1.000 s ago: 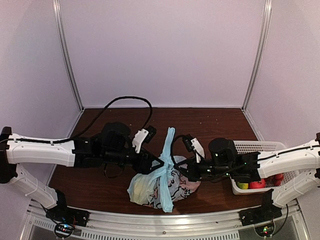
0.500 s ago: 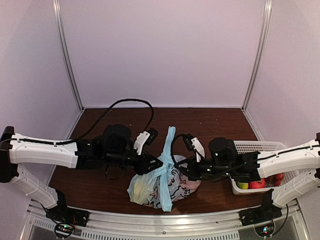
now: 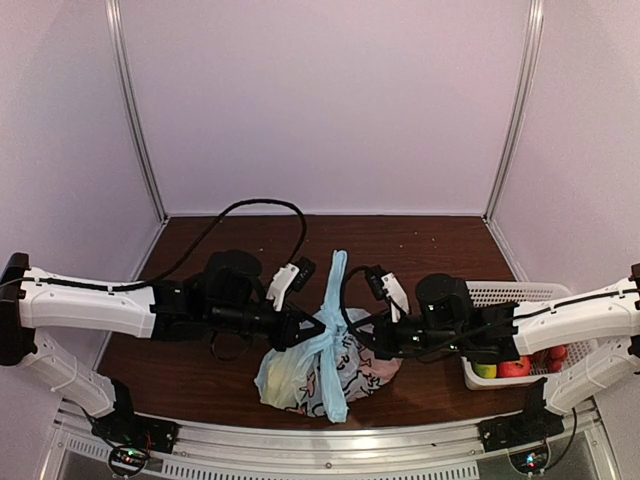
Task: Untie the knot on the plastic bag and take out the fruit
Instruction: Untie the bag handles from the takeout bag.
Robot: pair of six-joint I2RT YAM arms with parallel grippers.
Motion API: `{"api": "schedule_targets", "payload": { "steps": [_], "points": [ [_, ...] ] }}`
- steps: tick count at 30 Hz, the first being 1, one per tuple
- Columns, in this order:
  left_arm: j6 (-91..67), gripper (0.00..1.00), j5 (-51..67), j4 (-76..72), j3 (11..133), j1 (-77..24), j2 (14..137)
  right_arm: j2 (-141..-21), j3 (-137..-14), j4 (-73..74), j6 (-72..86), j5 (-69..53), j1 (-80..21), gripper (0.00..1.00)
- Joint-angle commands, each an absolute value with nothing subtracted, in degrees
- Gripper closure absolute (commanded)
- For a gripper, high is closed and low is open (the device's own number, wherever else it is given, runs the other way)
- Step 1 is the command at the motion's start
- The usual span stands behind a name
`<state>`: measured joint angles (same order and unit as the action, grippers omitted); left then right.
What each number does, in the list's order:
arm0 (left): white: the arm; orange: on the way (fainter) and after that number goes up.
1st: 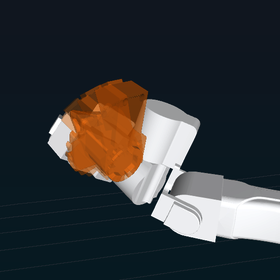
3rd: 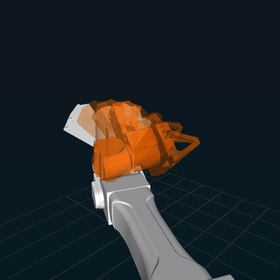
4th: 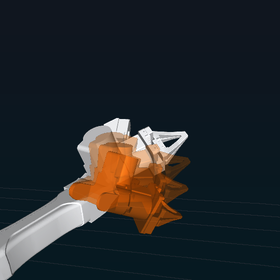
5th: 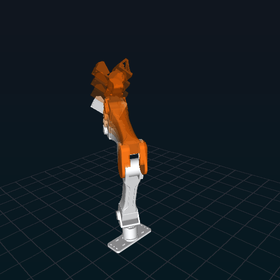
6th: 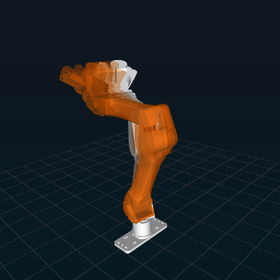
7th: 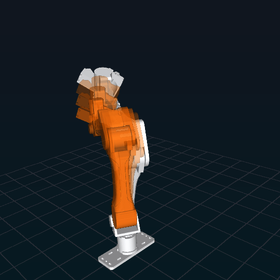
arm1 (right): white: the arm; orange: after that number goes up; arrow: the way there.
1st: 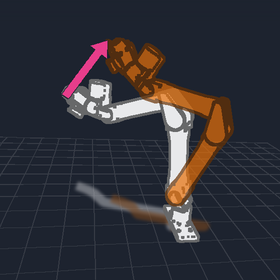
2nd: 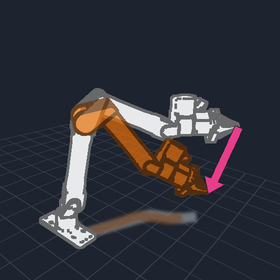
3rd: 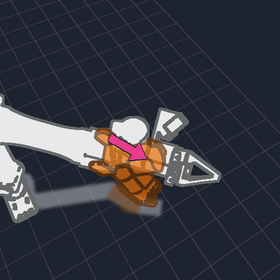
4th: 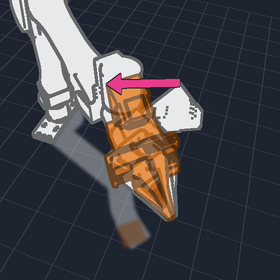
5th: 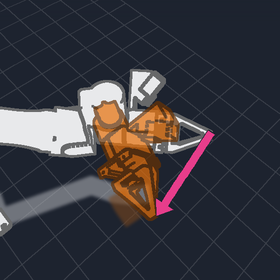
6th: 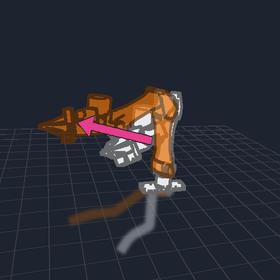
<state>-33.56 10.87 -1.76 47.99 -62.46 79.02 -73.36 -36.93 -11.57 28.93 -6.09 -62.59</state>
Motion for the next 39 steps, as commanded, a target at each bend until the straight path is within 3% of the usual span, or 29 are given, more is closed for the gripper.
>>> {"api": "schedule_targets", "payload": {
  "steps": [1, 39],
  "points": [
    [-34.22, 0.98, 11.50, -4.26, 47.12, -62.20, 78.83, -73.19, -38.32, -12.15, 29.64, -3.70, -62.14, 1.00],
    [-37.70, 1.00, 3.21, -3.05, 44.16, -61.61, 76.57, -64.78, -30.11, -10.06, 33.72, 3.19, -60.38, 1.00]
  ]
}}
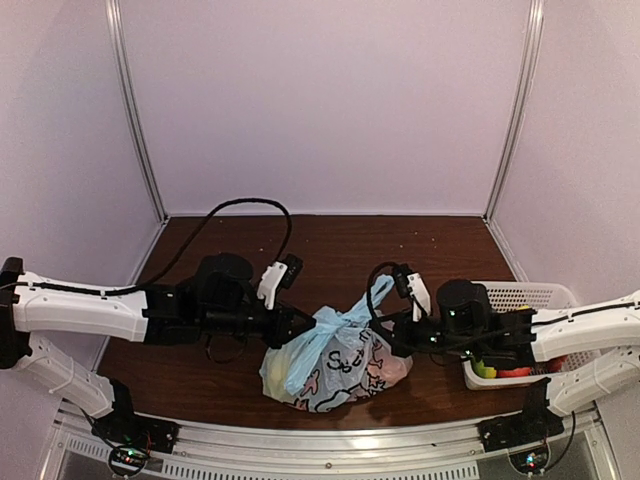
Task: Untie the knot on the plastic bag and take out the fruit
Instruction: Untie the bag handles from the takeout bag.
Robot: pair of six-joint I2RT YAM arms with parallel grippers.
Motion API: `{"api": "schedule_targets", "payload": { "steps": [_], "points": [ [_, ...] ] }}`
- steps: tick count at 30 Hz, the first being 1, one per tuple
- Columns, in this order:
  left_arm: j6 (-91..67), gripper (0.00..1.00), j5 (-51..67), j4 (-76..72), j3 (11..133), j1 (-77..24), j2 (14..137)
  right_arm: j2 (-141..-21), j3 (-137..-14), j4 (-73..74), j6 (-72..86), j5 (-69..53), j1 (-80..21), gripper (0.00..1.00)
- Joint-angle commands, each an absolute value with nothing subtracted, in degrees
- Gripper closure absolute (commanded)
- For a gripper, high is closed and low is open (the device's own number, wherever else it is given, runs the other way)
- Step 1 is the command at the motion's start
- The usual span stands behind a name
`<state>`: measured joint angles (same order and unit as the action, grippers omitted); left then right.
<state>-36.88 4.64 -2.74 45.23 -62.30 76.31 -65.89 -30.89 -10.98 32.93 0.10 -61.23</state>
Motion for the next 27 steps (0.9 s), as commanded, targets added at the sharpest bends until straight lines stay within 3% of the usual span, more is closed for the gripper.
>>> {"api": "schedule_targets", "payload": {
  "steps": [1, 3, 8, 11, 19, 27],
  "points": [
    [-37.70, 1.00, 3.43, -3.19, 44.15, -61.61, 76.68, -64.59, -30.49, -9.62, 33.48, 2.98, -60.42, 1.00],
    [-37.63, 1.00, 4.03, -3.57, 44.24, -61.61, 76.80, -64.27, -31.95, -7.99, 32.45, 2.23, -60.38, 0.96],
    [-37.22, 1.00, 5.78, -5.59, 44.35, -61.61, 76.60, -63.11, -37.92, -1.20, 28.47, 0.19, -60.53, 0.56],
    [-37.09, 1.00, 5.89, -5.67, 44.56, -61.61, 76.60, -63.06, -41.24, 1.69, 26.97, -1.68, -60.47, 0.44],
    [-37.17, 1.00, 5.98, -5.50, 44.52, -61.56, 76.57, -67.98, -45.88, 3.47, 26.72, -1.50, -60.52, 0.32],
    [-37.16, 1.00, 6.20, -4.88, 44.40, -61.60, 76.15, -71.80, -44.87, 0.23, 27.95, -2.62, -60.52, 0.34]
  ]
}}
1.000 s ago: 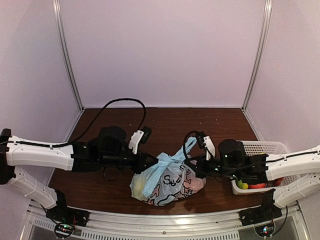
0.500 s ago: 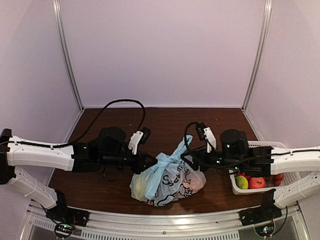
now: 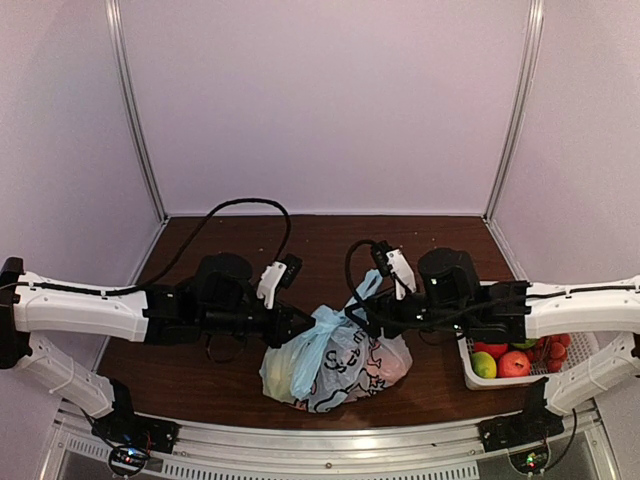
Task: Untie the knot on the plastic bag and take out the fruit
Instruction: Untie the bag handles from the takeout bag.
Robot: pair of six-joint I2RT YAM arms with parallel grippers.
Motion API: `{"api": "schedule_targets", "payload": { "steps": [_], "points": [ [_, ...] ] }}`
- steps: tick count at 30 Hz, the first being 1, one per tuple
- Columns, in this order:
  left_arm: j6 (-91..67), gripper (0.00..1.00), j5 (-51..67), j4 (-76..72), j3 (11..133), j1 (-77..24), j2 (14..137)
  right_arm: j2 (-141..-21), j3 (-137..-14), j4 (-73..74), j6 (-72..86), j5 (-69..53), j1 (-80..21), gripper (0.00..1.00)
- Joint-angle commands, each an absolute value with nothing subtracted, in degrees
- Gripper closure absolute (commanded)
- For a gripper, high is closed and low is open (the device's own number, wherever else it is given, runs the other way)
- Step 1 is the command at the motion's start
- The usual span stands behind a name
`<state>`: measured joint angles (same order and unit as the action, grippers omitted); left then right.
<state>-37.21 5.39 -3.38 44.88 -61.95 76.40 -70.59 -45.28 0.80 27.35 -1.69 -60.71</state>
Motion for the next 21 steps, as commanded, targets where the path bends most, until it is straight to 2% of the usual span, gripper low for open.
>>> {"api": "schedule_targets", "payload": {
  "steps": [1, 7, 14, 19, 21],
  "points": [
    [-37.18, 1.00, 6.30, -4.96, 44.39, -61.57, 76.22, -72.07, -44.69, 0.18, 27.99, -2.57, -60.47, 0.34],
    [-37.51, 1.00, 6.76, -5.20, 44.34, -61.60, 76.64, -74.35, -45.82, 0.49, 26.17, -2.07, -60.50, 0.34],
    [-37.66, 1.00, 6.77, -5.18, 44.36, -61.59, 76.59, -76.37, -46.06, 0.18, 25.01, -2.15, -60.50, 0.41],
    [-37.96, 1.00, 6.61, -4.75, 44.21, -61.61, 76.66, -75.67, -44.82, -1.73, 25.16, -1.65, -60.54, 0.58],
    [-38.02, 1.00, 6.30, -4.59, 44.09, -61.57, 76.47, -75.36, -44.50, -1.90, 25.25, -1.51, -60.51, 0.69]
  ]
}}
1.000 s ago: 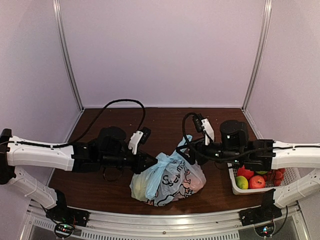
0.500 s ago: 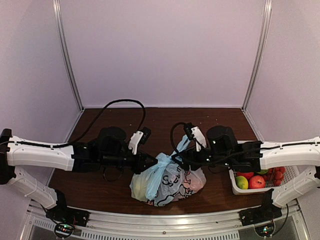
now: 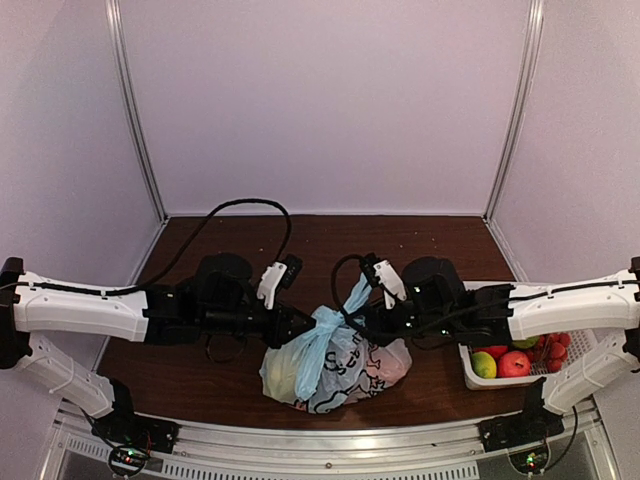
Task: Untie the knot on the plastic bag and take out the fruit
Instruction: Untie the bag handles from the takeout bag.
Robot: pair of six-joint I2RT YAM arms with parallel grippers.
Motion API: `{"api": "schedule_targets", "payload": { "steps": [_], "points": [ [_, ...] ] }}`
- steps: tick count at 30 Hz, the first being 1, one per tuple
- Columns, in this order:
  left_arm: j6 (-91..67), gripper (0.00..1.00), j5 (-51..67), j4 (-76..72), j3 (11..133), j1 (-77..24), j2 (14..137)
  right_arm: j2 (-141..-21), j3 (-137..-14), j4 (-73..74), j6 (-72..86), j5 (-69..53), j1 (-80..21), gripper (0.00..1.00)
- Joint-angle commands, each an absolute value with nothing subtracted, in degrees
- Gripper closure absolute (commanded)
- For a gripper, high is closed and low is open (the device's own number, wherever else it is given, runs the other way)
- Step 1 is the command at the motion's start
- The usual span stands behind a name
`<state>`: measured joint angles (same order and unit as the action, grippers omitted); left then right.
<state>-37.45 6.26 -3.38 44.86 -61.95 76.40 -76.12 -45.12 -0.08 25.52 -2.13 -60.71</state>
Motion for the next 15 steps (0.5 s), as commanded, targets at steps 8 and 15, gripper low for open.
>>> {"api": "schedule_targets", "payload": {
  "steps": [8, 15],
  "points": [
    [-38.36, 1.00, 5.47, -3.89, 44.47, -61.56, 76.71, -72.98, -42.65, -3.54, 26.00, 0.35, -60.49, 0.97],
    [-38.21, 1.00, 3.53, -2.92, 45.52, -61.53, 76.15, -71.70, -42.40, -3.88, 27.17, 3.20, -60.51, 1.00]
  ]
}}
